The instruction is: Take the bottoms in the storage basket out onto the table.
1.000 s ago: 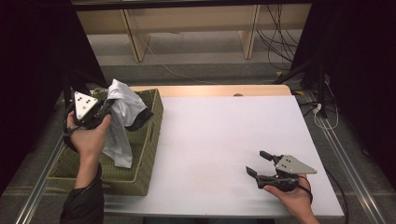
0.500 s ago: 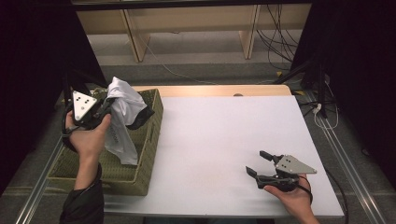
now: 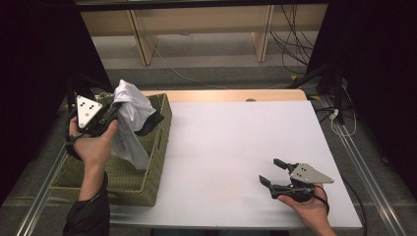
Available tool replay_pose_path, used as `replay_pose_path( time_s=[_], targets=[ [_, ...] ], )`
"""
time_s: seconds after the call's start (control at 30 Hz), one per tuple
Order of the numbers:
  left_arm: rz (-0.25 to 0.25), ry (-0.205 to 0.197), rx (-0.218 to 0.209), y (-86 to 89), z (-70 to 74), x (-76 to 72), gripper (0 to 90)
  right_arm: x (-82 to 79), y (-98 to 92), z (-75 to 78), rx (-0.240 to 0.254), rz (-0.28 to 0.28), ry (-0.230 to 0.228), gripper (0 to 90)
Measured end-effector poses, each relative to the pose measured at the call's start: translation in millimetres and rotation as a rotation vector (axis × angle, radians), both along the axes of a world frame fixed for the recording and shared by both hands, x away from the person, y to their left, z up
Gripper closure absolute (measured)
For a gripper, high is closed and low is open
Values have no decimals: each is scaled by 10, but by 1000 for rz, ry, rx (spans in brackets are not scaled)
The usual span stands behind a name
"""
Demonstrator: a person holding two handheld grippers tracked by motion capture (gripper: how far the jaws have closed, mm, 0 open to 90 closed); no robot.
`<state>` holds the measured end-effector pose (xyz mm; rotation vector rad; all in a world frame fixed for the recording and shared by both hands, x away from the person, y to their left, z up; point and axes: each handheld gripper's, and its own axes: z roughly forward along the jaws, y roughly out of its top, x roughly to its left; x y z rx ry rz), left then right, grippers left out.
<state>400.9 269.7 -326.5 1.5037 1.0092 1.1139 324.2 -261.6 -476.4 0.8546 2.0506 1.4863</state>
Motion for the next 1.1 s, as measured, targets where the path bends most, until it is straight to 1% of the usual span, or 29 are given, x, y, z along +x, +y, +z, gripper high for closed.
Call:
replay_pose_path(
  time_s=[0.2, 0.4, 0.43, 0.8, 0.87, 1.1],
  targets=[
    [-5, -12, 1, -22, 26, -24, 824, 1, 1, 0, 5, -1, -2, 217],
    [-18, -23, 0, -48, 51, -47, 824, -5, -4, 5, -2, -4, 0, 217],
    [-19, -23, 0, -55, 54, -50, 824, -2, 0, 2, 4, -2, -3, 217],
    [-31, -38, 0, -98, 68, -66, 824, -3, -2, 4, 1, -4, -2, 217],
    [-32, -41, -1, -101, 70, -70, 823, -1, 1, 0, 5, -2, -8, 217],
    [-44, -48, -5, -137, 74, -78, 823, -3, -2, 3, 0, -4, -1, 217]
  ],
)
